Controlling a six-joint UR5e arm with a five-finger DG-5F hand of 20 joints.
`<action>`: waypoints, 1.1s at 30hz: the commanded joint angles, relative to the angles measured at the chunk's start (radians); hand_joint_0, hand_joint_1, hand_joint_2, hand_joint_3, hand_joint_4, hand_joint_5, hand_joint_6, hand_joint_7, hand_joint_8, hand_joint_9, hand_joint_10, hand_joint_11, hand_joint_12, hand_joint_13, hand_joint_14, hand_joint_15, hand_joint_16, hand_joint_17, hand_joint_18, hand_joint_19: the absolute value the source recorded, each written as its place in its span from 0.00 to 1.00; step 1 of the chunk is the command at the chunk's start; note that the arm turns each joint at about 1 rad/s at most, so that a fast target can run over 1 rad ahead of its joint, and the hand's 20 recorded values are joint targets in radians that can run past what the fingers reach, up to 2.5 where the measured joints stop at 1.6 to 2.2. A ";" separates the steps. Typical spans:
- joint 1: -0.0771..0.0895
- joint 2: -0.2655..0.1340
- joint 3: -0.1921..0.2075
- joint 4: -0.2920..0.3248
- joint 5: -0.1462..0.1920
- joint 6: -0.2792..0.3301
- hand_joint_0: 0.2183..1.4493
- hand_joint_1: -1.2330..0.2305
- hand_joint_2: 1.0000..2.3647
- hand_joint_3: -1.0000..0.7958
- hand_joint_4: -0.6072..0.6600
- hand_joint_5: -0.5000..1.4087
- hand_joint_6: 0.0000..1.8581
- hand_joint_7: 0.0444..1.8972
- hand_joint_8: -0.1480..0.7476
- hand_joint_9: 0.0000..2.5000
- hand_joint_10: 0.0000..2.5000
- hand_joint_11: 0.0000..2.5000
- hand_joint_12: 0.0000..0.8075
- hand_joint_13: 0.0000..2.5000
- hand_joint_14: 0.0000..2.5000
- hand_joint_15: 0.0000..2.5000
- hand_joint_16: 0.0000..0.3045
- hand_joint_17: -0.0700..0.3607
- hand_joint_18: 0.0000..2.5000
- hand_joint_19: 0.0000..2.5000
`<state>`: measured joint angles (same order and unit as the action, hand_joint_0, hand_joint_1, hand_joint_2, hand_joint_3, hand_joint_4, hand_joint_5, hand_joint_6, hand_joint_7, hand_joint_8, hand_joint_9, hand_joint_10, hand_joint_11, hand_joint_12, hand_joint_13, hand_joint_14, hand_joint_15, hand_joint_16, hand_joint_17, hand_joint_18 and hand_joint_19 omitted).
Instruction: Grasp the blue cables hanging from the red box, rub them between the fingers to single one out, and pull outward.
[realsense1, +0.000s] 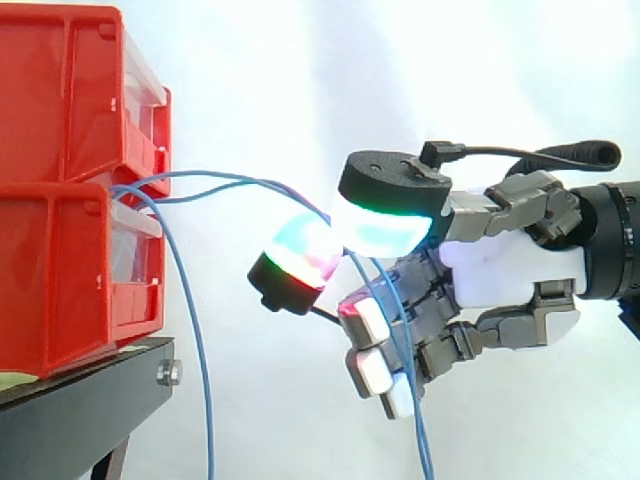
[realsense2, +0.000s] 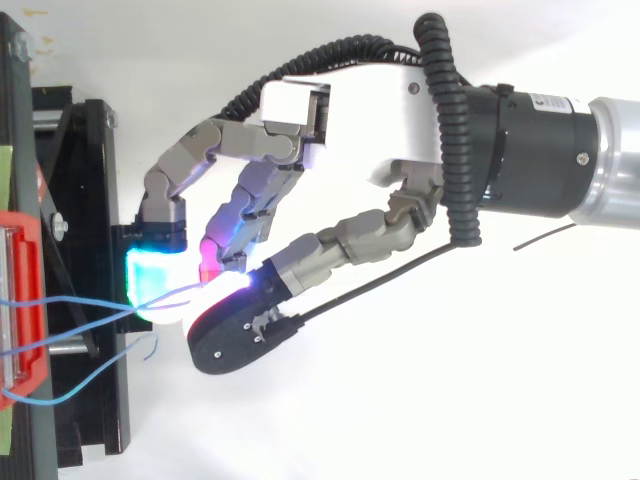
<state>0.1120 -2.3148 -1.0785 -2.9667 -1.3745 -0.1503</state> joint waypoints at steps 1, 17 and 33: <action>0.000 0.000 0.000 0.000 0.000 0.000 0.29 0.35 0.00 0.28 0.54 0.17 0.48 0.42 0.49 0.42 0.01 0.32 0.47 0.41 0.01 0.24 0.16 0.42 0.35 0.26; 0.000 0.000 0.000 0.000 0.000 -0.015 0.27 0.40 0.00 0.28 0.54 0.18 0.47 0.44 0.49 0.42 0.01 0.31 0.48 0.40 0.01 0.24 0.17 0.44 0.35 0.26; 0.000 0.000 0.000 0.000 0.000 -0.025 0.41 0.25 0.01 0.37 0.43 0.17 0.49 0.43 0.47 0.40 0.01 0.32 0.45 0.39 0.01 0.23 0.16 0.42 0.34 0.24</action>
<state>0.1119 -2.3148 -1.0784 -2.9667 -1.3744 -0.1722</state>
